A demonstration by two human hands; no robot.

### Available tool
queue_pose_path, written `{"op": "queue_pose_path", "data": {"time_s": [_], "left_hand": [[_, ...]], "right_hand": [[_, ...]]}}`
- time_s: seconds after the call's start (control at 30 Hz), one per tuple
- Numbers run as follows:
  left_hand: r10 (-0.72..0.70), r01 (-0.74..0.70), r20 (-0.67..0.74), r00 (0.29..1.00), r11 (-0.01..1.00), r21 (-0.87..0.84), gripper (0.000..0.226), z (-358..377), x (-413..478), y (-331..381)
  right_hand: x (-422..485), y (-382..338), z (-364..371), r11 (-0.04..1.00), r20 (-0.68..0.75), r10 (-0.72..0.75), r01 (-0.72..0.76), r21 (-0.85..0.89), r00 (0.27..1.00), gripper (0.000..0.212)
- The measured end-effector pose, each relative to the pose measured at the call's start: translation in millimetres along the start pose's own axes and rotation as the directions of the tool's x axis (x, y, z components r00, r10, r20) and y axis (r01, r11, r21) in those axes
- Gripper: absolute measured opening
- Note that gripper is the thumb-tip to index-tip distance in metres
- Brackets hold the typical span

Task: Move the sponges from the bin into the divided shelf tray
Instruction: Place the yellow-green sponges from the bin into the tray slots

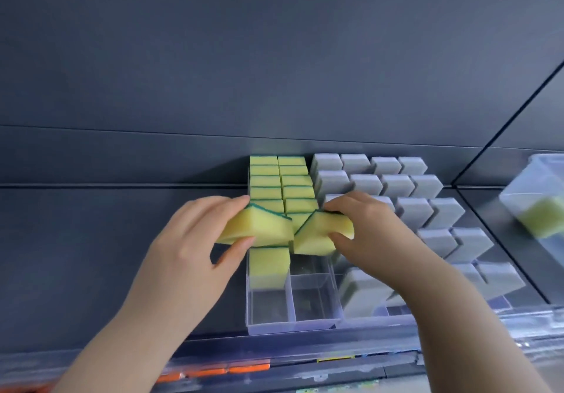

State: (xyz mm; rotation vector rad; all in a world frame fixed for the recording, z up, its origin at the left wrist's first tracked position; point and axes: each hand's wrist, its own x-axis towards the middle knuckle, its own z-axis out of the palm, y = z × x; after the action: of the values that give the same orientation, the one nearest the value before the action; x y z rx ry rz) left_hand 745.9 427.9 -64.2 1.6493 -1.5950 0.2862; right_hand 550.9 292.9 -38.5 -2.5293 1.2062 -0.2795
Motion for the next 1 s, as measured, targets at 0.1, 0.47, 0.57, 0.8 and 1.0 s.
{"op": "queue_pose_path", "data": {"time_s": [0.1,0.47,0.57,0.8,1.0], "left_hand": [[-0.010,0.011,-0.009,1.000,1.000,0.018,0.040,-2,3,1],[-0.025,0.026,-0.023,0.999,0.997,0.067,0.041,-3,6,8],[-0.017,0.020,-0.034,0.999,0.997,0.081,0.041,-4,8,10],[0.002,-0.003,0.006,1.000,0.996,0.095,0.043,-4,13,14],[0.050,-0.050,0.195,0.979,0.999,0.000,0.043,9,28,34]], "right_hand": [[3,-3,4,0.999,0.041,-0.017,0.019,-0.031,0.999,0.044],[25,6,17,0.993,0.177,-0.028,0.047,-0.106,0.984,0.046],[30,7,20,0.990,0.174,-0.046,0.069,-0.125,0.984,0.046],[31,8,20,0.994,0.166,-0.082,0.093,-0.060,0.983,0.054],[19,29,-15,0.989,-0.105,-0.102,0.112,0.100,0.989,0.038]]}}
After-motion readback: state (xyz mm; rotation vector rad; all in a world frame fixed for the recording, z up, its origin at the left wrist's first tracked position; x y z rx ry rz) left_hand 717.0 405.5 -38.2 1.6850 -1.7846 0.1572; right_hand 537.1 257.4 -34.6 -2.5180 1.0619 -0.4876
